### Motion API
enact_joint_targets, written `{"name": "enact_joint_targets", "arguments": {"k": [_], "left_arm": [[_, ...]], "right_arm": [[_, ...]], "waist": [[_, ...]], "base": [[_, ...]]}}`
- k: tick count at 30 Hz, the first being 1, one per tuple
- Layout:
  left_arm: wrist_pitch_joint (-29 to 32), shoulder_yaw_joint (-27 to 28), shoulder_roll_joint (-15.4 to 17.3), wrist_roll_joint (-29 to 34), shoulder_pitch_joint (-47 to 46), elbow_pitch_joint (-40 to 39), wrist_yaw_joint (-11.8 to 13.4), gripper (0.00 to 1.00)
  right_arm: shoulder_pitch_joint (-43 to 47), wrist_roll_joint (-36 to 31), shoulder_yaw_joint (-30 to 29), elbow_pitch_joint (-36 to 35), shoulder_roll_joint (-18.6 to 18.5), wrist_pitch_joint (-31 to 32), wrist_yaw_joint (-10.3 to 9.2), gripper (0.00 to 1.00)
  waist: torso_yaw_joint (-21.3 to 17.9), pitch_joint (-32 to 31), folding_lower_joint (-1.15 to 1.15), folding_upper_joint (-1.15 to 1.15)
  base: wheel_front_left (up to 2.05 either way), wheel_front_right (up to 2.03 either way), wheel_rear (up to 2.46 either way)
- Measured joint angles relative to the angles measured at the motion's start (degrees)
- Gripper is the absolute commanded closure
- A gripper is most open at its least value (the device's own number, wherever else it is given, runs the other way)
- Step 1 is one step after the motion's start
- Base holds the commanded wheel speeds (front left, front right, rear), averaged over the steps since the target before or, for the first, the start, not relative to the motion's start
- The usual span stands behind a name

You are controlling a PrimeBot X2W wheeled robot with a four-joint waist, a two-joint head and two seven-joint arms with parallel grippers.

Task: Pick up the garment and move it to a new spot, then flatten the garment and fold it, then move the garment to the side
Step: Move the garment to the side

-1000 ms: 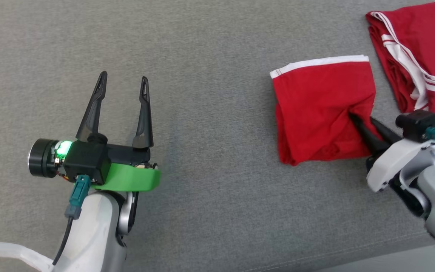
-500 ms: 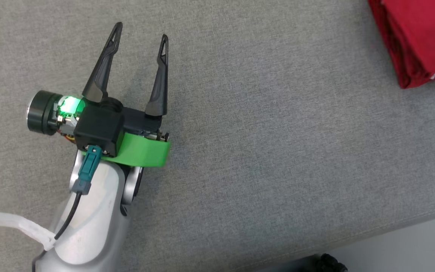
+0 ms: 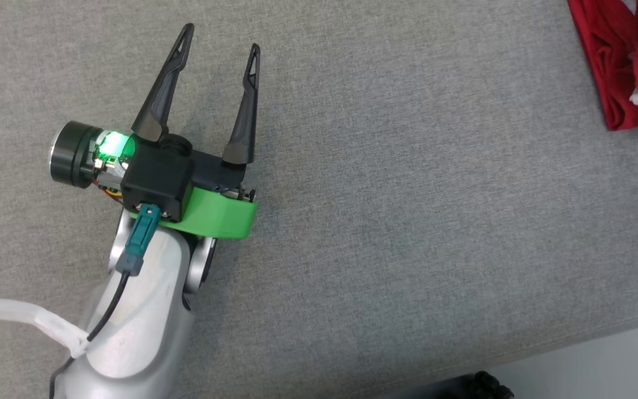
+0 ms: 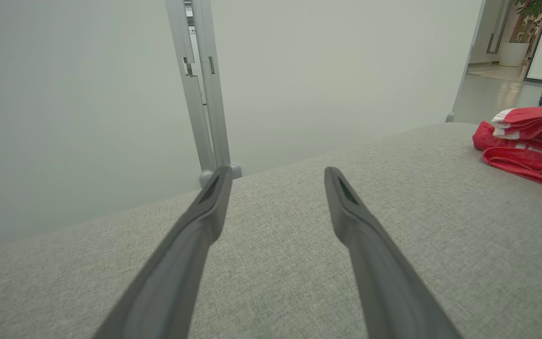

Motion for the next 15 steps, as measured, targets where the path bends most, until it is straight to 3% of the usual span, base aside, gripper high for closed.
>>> {"name": "enact_joint_targets", "arguments": {"k": [3,7,11,15], "left_arm": [[-0.2,0.6,0.4,-0.5,1.2,0.5,0.4,0.00],[-0.5,1.7,1.1,-1.8,4.1,0.8,1.3,0.00],[-0.5,3.3,1.7,-3.2,7.6,0.9,2.5,0.00],[-0.4,4.3,1.9,-4.5,11.0,1.0,3.4,0.00]], "right_arm": [[2.8,0.0,-3.9,-1.7,1.3,-0.2,0.01,0.00],[9.2,-4.3,-14.1,-9.9,3.4,-0.4,0.00,0.00],[19.3,-11.5,-24.3,-20.0,9.2,-0.4,0.00,0.00],[28.0,-17.5,-30.0,-29.2,15.8,-0.4,-0.01,0.00]], "waist": [[-0.4,-1.5,0.00,0.00],[-1.1,-4.2,-0.01,0.00],[-1.7,-7.4,-0.01,0.00],[-2.2,-10.7,-0.01,0.00]], "base": [[0.00,0.00,0.00],[0.00,0.00,0.00],[0.00,0.00,0.00],[0.00,0.00,0.00]]}}
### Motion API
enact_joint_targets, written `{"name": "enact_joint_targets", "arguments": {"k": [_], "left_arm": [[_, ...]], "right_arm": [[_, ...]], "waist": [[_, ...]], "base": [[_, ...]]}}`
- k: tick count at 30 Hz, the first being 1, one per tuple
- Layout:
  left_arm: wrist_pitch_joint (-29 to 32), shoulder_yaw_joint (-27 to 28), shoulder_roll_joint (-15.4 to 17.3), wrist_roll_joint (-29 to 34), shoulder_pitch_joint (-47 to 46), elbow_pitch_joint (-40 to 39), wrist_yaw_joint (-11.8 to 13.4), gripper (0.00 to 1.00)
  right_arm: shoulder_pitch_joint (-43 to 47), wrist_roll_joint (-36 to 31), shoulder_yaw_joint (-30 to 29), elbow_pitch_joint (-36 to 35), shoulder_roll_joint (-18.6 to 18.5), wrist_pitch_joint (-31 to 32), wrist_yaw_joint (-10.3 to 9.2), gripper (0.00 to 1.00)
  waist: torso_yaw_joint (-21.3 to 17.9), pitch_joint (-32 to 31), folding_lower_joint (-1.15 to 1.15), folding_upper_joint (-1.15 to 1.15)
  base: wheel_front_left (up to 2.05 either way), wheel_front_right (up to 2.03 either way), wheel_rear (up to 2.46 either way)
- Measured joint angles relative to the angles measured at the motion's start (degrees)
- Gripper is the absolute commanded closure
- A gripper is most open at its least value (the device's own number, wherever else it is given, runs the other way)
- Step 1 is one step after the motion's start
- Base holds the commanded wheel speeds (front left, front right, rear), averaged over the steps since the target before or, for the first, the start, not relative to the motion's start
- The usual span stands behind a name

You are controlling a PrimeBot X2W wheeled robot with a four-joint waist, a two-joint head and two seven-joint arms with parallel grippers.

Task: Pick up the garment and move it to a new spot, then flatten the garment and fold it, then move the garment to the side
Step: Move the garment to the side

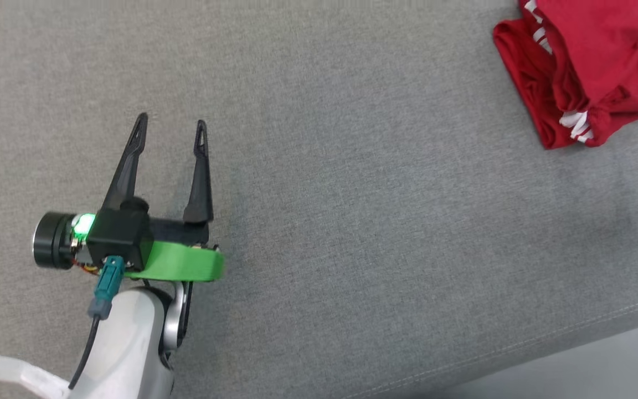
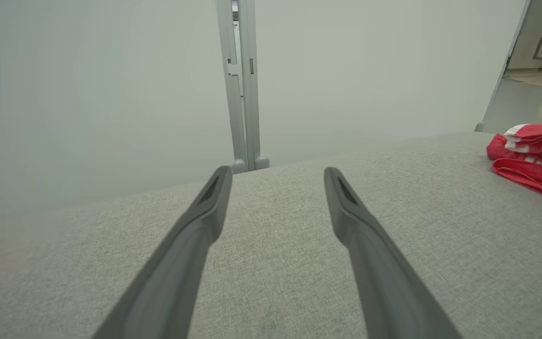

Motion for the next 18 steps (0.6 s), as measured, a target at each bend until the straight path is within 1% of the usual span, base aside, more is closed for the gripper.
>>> {"name": "enact_joint_targets", "arguments": {"k": [2,4,9,13,18], "left_arm": [[0.0,0.8,0.0,-1.0,1.9,0.0,0.7,0.00],[0.0,1.4,0.1,-1.9,3.7,0.1,1.1,0.00],[0.0,2.4,0.1,-3.3,7.1,0.8,1.9,0.00],[-0.1,3.3,-0.1,-4.7,9.3,1.6,2.7,0.00],[-0.5,4.4,-0.1,-6.1,12.0,2.8,2.9,0.00]], "right_arm": [[3.6,-2.2,-1.1,-4.7,3.4,0.0,0.00,0.00],[6.6,-4.4,-1.1,-8.7,6.0,0.0,0.00,0.00],[12.1,-7.4,1.2,-15.1,10.9,0.0,0.00,0.00],[14.8,-8.5,3.5,-18.2,13.6,0.0,0.00,0.00],[17.1,-9.4,4.7,-20.5,15.9,1.3,0.01,0.00]], "waist": [[-0.2,-1.8,0.00,0.00],[-0.2,-3.7,0.00,0.00],[0.2,-7.7,0.00,0.00],[1.7,-10.1,0.00,0.00],[4.6,-12.2,0.00,0.00]], "base": [[0.00,0.00,0.00],[0.00,0.00,0.00],[0.00,0.00,0.00],[0.00,0.00,0.00],[0.00,0.00,0.00]]}}
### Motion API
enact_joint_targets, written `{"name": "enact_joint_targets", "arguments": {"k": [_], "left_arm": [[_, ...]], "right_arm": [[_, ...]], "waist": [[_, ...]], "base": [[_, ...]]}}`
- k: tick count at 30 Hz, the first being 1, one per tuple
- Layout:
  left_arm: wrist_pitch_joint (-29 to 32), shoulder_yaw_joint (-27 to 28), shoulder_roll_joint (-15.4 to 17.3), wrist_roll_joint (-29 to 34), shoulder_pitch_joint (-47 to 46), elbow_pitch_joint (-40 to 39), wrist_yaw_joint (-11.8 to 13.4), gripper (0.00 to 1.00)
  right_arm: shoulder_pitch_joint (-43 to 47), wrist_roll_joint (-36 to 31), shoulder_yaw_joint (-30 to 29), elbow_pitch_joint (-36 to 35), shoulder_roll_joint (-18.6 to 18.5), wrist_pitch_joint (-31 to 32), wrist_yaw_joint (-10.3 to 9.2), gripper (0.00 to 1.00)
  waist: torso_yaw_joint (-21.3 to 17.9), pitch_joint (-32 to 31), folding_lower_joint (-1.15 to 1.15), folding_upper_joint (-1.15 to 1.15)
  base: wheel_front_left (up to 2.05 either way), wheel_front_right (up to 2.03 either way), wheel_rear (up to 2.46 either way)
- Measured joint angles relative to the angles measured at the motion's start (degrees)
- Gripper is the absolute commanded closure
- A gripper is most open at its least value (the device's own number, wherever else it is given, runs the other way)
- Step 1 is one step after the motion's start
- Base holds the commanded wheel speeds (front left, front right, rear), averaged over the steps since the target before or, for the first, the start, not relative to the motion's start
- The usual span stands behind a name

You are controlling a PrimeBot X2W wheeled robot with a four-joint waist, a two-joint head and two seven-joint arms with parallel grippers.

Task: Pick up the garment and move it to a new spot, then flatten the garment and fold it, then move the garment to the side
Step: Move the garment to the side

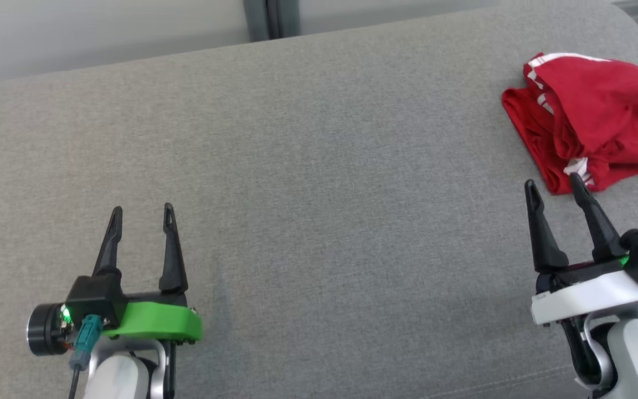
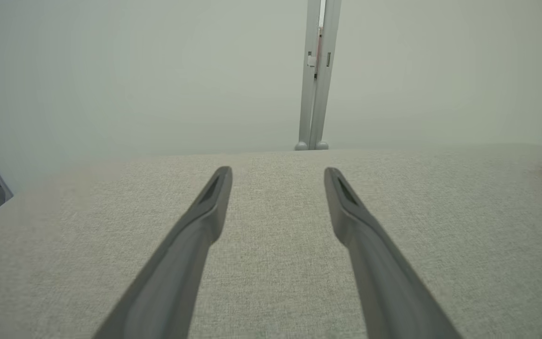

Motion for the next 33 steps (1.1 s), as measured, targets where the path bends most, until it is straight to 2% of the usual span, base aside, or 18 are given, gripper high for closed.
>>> {"name": "enact_joint_targets", "arguments": {"k": [7,14,22,33], "left_arm": [[-0.5,0.9,0.8,-1.1,4.3,1.3,-0.5,0.00],[-0.8,0.7,1.2,-1.6,7.6,2.8,-1.5,0.00],[-0.8,0.6,1.5,-1.9,8.7,3.9,-2.2,0.00],[-1.0,0.4,1.7,-2.0,8.7,5.1,-2.4,0.00]], "right_arm": [[4.7,-2.1,-0.8,-2.2,1.6,2.9,-0.01,0.00],[9.3,-3.5,-2.5,-5.1,2.1,6.3,-0.02,0.00],[12.7,-4.4,-3.7,-7.9,2.9,8.7,-0.01,0.00],[13.6,-4.8,-3.8,-9.2,3.3,9.6,-0.01,0.00]], "waist": [[3.3,-4.2,0.00,0.00],[4.9,-8.6,0.00,0.00],[5.1,-11.7,0.00,0.00],[4.7,-12.0,0.00,0.00]], "base": [[0.00,0.00,0.00],[0.00,0.00,0.00],[0.00,0.00,0.00],[0.00,0.00,0.00]]}}
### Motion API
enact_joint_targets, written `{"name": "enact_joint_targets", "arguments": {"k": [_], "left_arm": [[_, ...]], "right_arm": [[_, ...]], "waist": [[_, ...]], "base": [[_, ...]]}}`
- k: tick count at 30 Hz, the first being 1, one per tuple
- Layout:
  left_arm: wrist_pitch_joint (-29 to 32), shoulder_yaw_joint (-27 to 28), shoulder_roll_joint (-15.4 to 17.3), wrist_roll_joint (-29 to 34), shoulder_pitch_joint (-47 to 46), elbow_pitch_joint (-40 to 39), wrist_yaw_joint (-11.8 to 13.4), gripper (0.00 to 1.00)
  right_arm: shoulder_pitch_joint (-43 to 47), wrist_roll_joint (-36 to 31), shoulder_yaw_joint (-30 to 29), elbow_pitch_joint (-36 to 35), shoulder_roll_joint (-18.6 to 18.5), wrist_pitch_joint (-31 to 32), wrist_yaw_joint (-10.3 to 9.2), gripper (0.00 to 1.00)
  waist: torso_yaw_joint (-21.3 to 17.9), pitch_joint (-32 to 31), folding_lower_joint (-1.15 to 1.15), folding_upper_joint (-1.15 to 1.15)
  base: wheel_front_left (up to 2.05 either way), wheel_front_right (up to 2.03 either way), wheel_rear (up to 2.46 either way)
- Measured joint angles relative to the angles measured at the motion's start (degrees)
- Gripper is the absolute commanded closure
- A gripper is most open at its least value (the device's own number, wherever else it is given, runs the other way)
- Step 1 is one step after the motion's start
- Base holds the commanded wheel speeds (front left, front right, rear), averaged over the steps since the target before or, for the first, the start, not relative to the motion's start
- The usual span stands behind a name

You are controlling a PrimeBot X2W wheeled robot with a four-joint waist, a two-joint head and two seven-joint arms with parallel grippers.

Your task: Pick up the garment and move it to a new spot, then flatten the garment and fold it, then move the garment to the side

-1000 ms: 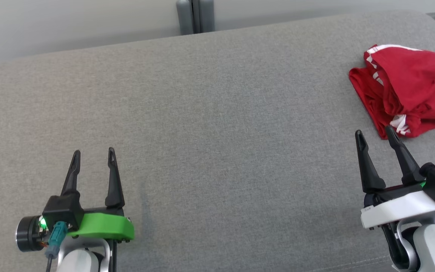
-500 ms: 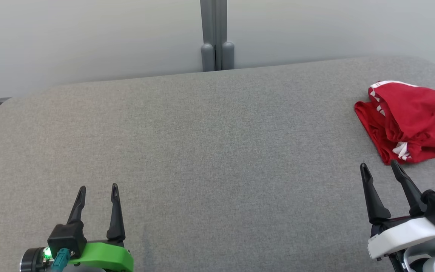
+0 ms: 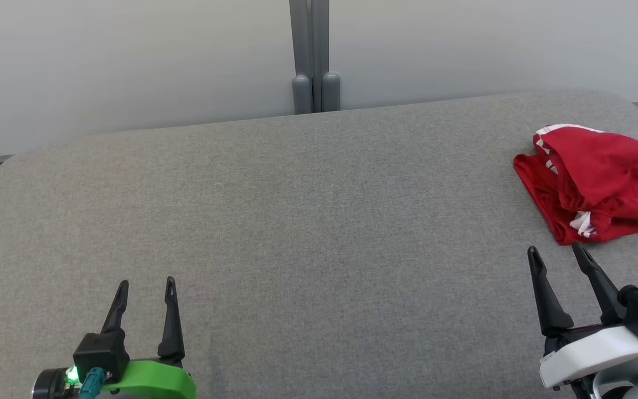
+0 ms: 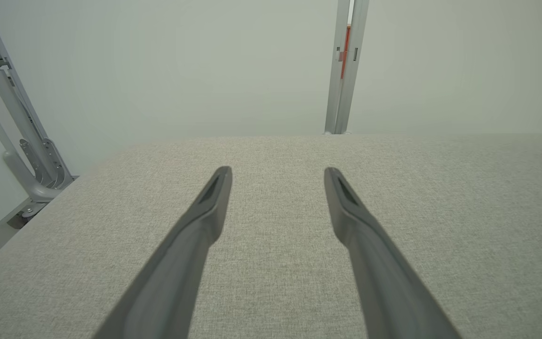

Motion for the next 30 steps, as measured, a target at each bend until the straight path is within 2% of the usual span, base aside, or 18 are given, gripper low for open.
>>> {"name": "enact_joint_targets", "arguments": {"k": [17,18,22,30], "left_arm": [[0.0,-0.3,0.2,-0.5,-0.1,0.8,-0.4,0.00],[0.0,-0.3,0.1,-0.5,0.0,1.0,-0.4,1.00],[0.4,-0.4,-0.5,-1.2,0.5,2.8,-0.4,1.00],[2.8,1.4,-1.3,-9.2,0.5,3.0,-1.8,1.00]], "right_arm": [[0.0,0.2,0.0,0.0,0.0,-0.3,0.00,0.00],[0.0,0.2,0.1,0.2,0.0,-0.3,0.00,1.00],[0.3,0.7,0.4,2.0,0.8,-0.2,0.01,1.00],[0.0,9.4,0.3,4.0,1.1,0.5,0.00,1.00]], "waist": [[0.1,-0.1,0.00,0.00],[0.1,-0.1,0.00,0.00],[0.1,-0.1,0.00,0.00],[0.1,0.0,0.00,0.00]], "base": [[0.00,0.00,0.00],[0.00,0.00,0.00],[0.00,0.00,0.00],[0.00,0.00,0.00]]}}
